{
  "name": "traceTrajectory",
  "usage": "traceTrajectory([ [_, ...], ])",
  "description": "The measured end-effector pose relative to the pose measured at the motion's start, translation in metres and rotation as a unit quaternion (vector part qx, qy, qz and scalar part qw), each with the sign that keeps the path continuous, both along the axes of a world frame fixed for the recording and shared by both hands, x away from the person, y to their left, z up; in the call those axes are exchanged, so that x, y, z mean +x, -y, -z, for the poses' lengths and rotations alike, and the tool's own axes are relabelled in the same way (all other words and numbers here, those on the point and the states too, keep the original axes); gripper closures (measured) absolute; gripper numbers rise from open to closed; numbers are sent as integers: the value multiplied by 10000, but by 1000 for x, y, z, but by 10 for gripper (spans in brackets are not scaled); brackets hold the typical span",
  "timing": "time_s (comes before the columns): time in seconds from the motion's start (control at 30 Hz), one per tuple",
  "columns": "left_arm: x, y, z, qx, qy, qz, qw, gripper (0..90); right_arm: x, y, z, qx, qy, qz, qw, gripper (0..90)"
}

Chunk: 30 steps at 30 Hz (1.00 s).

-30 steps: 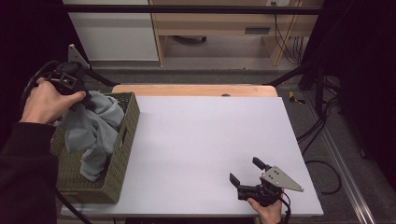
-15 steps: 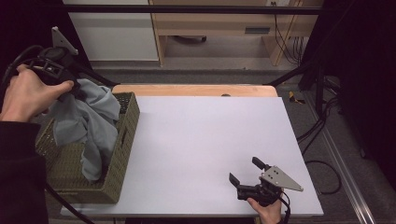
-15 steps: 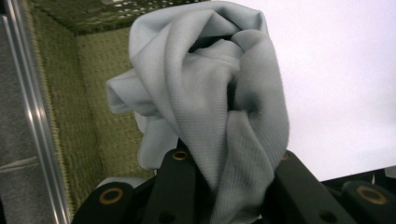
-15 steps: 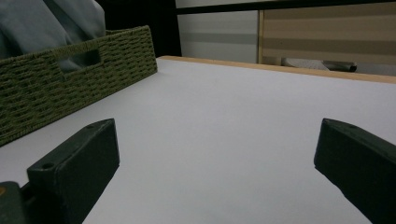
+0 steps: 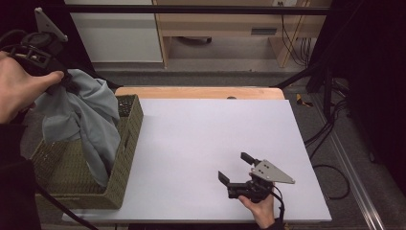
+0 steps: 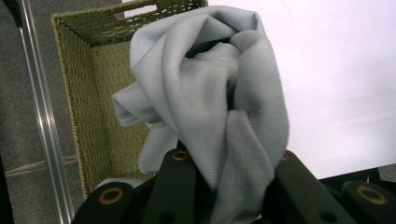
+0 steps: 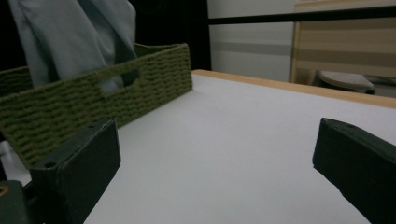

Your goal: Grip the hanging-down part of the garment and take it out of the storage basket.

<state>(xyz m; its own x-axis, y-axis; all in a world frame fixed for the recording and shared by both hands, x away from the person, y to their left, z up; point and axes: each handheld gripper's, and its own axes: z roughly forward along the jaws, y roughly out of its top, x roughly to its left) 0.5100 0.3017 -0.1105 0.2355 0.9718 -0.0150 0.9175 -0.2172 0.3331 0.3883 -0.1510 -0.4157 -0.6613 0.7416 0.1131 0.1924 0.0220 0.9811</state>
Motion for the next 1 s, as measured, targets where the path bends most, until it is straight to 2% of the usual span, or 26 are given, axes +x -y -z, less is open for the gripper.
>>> traceTrajectory([
  [0.17, 2, 1, 0, 17, -34, 11, 10000, 796, 15, -38, -19, 108, 149, -408, 9990, 10],
  [0.3, 4, 0, 0, 15, -69, 13, 10000, 795, 27, -70, -30, 113, 125, -662, 9977, 17],
  [0.33, 5, 0, 0, 15, -79, 8, 10000, 795, 33, -83, -32, 137, 64, -819, 9965, 21],
  [0.4, 5, -1, 0, 18, -86, 14, 10000, 795, 36, -88, -33, 112, 73, -848, 9963, 26],
  [0.43, 6, -1, 0, 17, -79, 11, 10000, 795, 41, -98, -34, 170, -17, -933, 9955, 30],
  [0.63, 7, 0, 1, 20, -104, 17, 9999, 795, 54, -122, -37, 223, -103, -1109, 9935, 33],
  [0.67, 7, 0, 1, 25, -116, 17, 9999, 795, 59, -132, -38, 211, -90, -1163, 9930, 35],
  [0.83, 7, 0, 1, 31, -129, 33, 9999, 795, 64, -151, -41, 216, -142, -1278, 9915, 42],
  [0.9, 7, 0, 1, 43, -135, 28, 9999, 795, 67, -164, -42, 190, -129, -1403, 9898, 45],
  [0.93, 7, 0, 2, 42, -153, 37, 9999, 795, 67, -164, -42, 190, -129, -1403, 9898, 45],
  [1.0, 7, 1, 2, 48, -140, 38, 9999, 795, 70, -177, -42, 259, -215, -1481, 9884, 48],
])
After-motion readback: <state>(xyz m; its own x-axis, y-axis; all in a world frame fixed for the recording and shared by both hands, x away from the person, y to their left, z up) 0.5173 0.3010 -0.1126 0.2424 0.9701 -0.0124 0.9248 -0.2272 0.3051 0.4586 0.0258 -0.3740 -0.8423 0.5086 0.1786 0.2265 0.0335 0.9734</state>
